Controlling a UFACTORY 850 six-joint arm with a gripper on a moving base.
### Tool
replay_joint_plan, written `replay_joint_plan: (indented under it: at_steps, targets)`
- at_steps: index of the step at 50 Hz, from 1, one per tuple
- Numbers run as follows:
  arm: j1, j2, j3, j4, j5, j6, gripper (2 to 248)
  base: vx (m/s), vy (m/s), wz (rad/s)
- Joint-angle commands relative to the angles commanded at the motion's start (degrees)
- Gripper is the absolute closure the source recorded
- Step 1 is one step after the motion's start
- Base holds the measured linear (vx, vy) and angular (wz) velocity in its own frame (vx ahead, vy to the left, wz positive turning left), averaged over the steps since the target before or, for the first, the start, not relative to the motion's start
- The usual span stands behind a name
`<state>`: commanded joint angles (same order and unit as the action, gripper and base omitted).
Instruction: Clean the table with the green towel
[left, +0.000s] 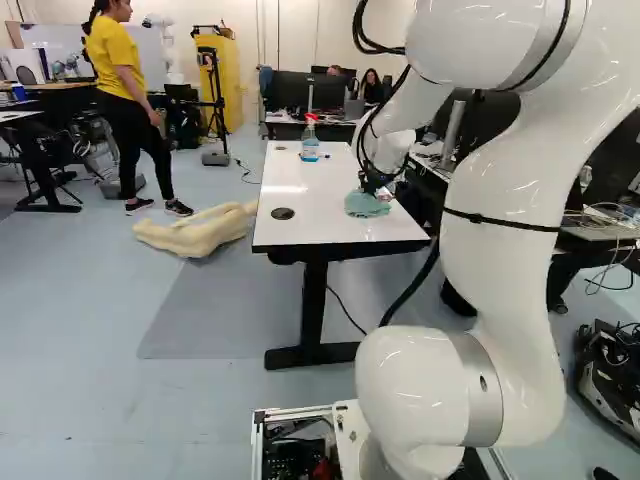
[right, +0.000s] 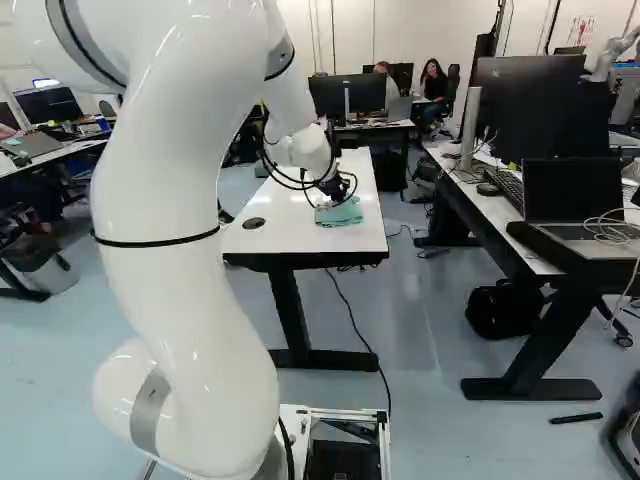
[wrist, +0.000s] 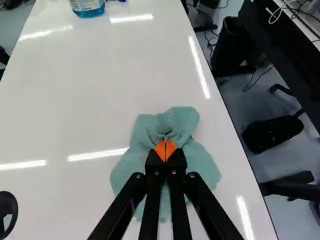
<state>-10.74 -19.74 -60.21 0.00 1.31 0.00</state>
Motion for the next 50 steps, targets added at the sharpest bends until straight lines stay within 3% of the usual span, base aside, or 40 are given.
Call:
replay_joint_plan:
  at_steps: [50]
  targets:
    - [0.0, -0.3, -0.1, 0.0, -6.5, 0.0, 230, 0.000, 0.000, 0.000]
